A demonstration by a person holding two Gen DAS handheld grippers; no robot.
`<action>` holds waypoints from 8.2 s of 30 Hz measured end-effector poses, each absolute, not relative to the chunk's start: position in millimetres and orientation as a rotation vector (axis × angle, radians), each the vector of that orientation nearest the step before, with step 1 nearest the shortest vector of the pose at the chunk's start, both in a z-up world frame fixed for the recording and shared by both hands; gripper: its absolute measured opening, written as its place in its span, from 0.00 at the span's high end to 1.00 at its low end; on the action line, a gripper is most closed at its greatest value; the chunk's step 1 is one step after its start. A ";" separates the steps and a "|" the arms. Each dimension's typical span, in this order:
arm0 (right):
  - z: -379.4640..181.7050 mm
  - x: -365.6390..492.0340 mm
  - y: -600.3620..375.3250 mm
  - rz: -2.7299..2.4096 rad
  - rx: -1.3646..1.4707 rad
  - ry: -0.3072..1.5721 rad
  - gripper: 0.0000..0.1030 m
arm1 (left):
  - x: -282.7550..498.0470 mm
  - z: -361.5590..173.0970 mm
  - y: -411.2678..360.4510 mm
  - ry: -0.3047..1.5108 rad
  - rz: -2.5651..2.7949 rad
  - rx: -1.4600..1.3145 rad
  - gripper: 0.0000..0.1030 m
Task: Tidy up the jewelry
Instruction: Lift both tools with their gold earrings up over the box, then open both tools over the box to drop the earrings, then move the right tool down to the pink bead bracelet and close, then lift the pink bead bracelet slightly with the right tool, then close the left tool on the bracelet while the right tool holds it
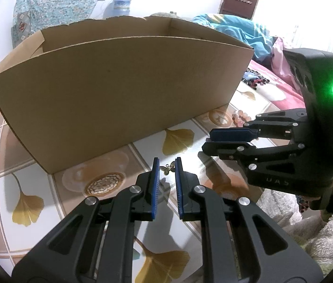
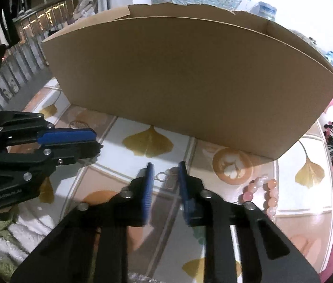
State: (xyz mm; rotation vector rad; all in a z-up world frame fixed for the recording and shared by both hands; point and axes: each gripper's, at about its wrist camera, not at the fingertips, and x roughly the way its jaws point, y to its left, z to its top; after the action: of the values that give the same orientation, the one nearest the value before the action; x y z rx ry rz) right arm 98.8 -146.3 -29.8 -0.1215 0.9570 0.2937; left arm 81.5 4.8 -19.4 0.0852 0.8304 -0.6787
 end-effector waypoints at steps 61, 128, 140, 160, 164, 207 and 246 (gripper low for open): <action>35.2 339.9 -180.6 0.482 -0.046 1.305 0.79 | 266.3 27.6 -87.8 1.375 -0.815 0.113 0.86; -14.2 89.5 -225.7 0.449 0.420 1.057 0.90 | 74.5 -31.1 31.2 0.969 -0.439 0.172 0.12; -22.1 99.8 -223.4 0.320 0.282 1.085 0.89 | 72.4 -31.6 34.4 0.975 -0.352 0.183 0.08; -24.3 102.5 -187.7 0.266 0.012 1.035 0.73 | 72.4 -29.6 18.5 1.040 -0.233 0.138 0.07; -25.1 103.2 -186.0 0.262 0.021 1.036 0.73 | 74.4 -29.4 15.9 1.049 -0.225 0.134 0.07; -32.2 95.8 -215.2 0.327 0.244 0.994 0.86 | 93.8 -18.4 -44.1 0.988 -0.721 0.111 0.72; -30.2 88.9 -220.1 0.297 0.277 0.982 0.90 | 99.7 -22.9 -60.0 0.921 -0.651 0.291 0.92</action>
State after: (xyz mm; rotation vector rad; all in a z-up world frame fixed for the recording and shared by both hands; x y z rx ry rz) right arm 88.9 -220.1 -30.2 0.2768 0.9815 0.2971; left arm 99.7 -60.0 -22.9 0.2907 0.9206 -0.6511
